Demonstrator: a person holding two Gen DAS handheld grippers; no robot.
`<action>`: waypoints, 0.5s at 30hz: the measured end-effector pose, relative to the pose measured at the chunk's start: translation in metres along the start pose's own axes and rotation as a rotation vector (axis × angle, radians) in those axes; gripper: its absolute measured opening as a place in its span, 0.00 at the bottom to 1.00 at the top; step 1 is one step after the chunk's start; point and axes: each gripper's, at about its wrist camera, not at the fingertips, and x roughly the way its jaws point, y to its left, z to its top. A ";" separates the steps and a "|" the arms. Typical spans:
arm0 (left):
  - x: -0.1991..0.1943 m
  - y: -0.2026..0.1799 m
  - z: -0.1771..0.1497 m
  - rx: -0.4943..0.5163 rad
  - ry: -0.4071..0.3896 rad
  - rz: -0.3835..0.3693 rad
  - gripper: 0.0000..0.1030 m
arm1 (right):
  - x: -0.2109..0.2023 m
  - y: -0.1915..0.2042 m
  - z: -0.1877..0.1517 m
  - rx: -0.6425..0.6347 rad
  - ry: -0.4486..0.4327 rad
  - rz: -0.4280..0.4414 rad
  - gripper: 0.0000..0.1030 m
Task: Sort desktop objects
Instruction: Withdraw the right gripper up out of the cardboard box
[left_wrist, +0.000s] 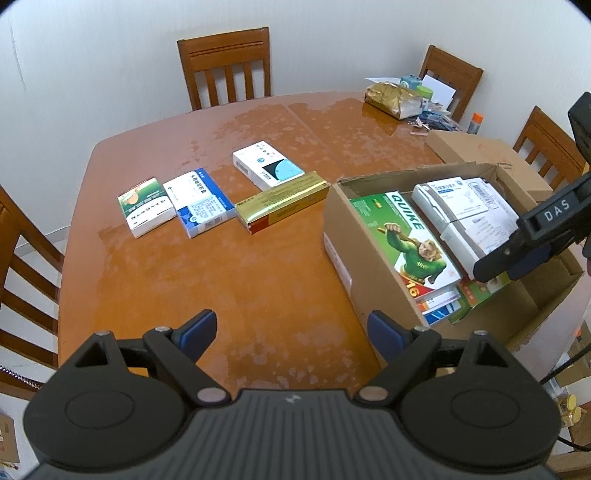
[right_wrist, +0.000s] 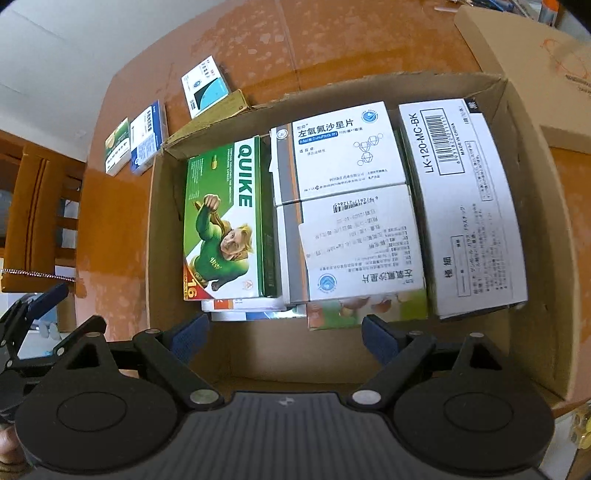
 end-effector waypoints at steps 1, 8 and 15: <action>-0.001 0.000 0.000 -0.001 0.000 0.004 0.86 | 0.001 0.000 0.001 0.002 0.000 0.000 0.90; -0.001 0.000 -0.001 -0.006 0.001 0.013 0.86 | 0.003 0.004 0.006 -0.008 -0.009 0.019 0.90; -0.002 -0.003 -0.001 -0.007 -0.002 0.014 0.86 | 0.003 0.004 0.007 -0.025 -0.004 0.014 0.90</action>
